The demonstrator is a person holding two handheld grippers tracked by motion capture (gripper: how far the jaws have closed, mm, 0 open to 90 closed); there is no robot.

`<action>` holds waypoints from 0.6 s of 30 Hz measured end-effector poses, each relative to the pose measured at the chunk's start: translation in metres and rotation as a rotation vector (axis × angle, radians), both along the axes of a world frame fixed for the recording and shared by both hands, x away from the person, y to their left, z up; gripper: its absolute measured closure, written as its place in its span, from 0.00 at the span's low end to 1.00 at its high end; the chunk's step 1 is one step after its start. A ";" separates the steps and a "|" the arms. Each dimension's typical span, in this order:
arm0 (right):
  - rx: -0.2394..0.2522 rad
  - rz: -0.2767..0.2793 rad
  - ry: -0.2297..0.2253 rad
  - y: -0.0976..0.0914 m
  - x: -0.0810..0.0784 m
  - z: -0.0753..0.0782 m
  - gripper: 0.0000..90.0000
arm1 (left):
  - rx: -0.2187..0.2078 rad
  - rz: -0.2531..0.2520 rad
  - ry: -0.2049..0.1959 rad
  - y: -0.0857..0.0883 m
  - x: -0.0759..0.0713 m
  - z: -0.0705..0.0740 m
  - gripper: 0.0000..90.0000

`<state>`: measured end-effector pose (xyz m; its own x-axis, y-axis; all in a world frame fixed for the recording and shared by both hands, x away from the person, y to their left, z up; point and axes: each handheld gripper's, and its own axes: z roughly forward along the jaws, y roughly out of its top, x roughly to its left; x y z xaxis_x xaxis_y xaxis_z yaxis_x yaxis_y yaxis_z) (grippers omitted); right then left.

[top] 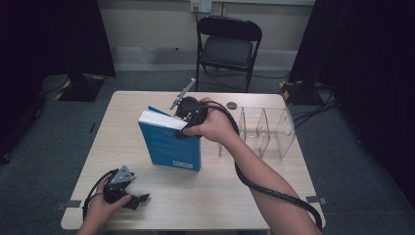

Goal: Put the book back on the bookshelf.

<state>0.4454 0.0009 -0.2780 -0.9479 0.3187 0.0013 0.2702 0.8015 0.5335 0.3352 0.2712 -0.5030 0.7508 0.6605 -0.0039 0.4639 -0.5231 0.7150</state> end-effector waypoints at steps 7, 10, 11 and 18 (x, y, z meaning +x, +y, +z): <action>0.015 -0.033 0.034 -0.006 -0.007 0.000 0.67 | 0.003 -0.001 0.001 0.000 0.000 0.000 0.00; 0.024 -0.059 0.034 -0.007 -0.008 -0.001 0.67 | 0.003 0.000 0.000 0.000 0.000 0.000 0.00; 0.028 -0.057 0.018 -0.007 -0.007 -0.002 0.67 | 0.001 0.001 -0.001 0.000 0.000 0.000 0.00; 0.062 -0.099 0.068 -0.011 -0.002 -0.008 0.63 | 0.001 0.001 0.000 0.000 0.000 0.000 0.00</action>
<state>0.4433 -0.0099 -0.2864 -0.9089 0.4077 0.0875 0.3836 0.7353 0.5588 0.3351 0.2711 -0.5031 0.7498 0.6616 -0.0035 0.4647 -0.5229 0.7146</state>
